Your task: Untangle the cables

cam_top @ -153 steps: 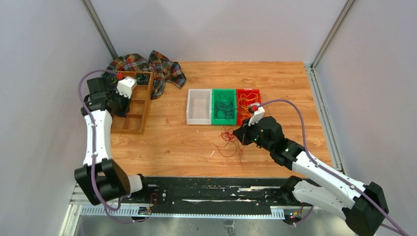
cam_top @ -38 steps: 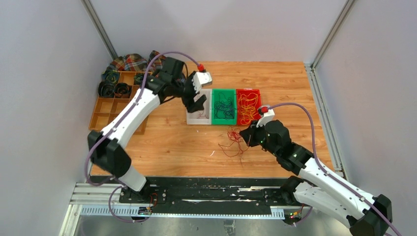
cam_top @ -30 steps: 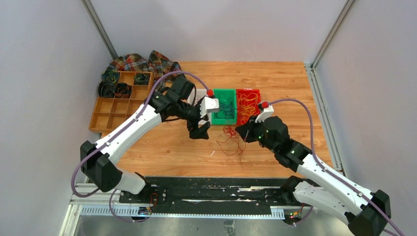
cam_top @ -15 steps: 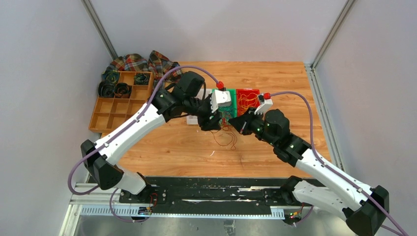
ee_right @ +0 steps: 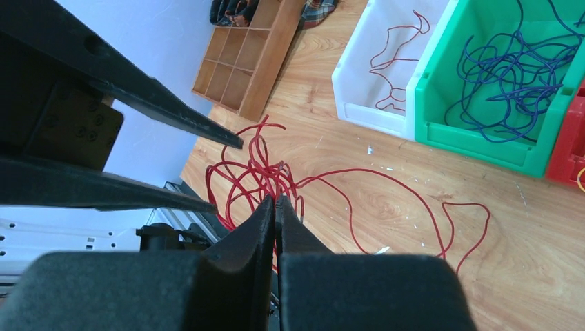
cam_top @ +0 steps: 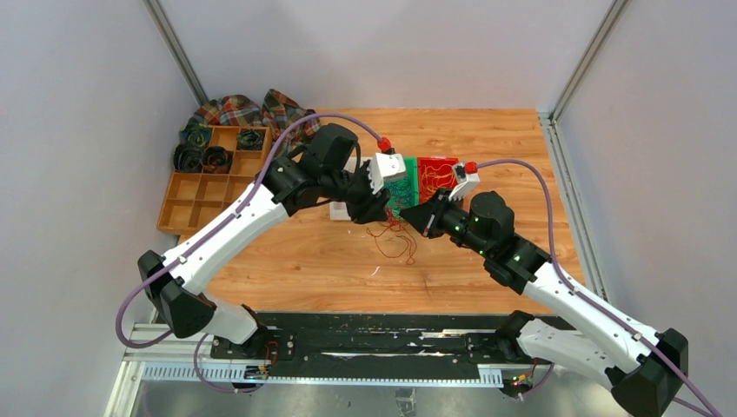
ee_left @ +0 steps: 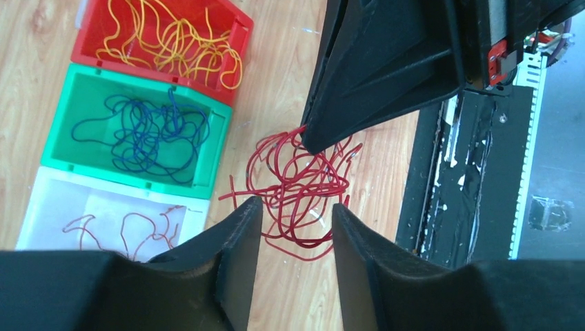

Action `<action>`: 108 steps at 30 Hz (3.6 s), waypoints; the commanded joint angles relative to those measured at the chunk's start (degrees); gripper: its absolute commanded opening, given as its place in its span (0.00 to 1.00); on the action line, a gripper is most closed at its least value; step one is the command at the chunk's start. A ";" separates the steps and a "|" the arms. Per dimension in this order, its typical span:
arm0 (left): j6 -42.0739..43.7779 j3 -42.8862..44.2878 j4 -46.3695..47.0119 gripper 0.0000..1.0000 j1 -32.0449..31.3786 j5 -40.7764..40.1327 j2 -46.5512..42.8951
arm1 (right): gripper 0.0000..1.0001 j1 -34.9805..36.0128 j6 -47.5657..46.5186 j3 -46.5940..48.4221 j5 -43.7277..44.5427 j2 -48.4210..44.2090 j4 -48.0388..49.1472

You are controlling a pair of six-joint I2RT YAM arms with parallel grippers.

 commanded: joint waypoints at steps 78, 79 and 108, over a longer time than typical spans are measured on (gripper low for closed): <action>10.16 39.61 -7.10 0.01 3.60 -10.06 -7.66 | 0.17 12.96 -23.89 8.77 -6.33 31.62 32.75; 10.22 40.63 -7.09 0.00 3.38 -10.22 -7.14 | 0.17 12.96 -23.30 8.03 -6.21 32.42 33.68; 14.71 53.49 9.29 0.00 2.61 -21.09 -4.51 | 0.44 14.28 -17.85 -0.43 0.28 41.14 40.61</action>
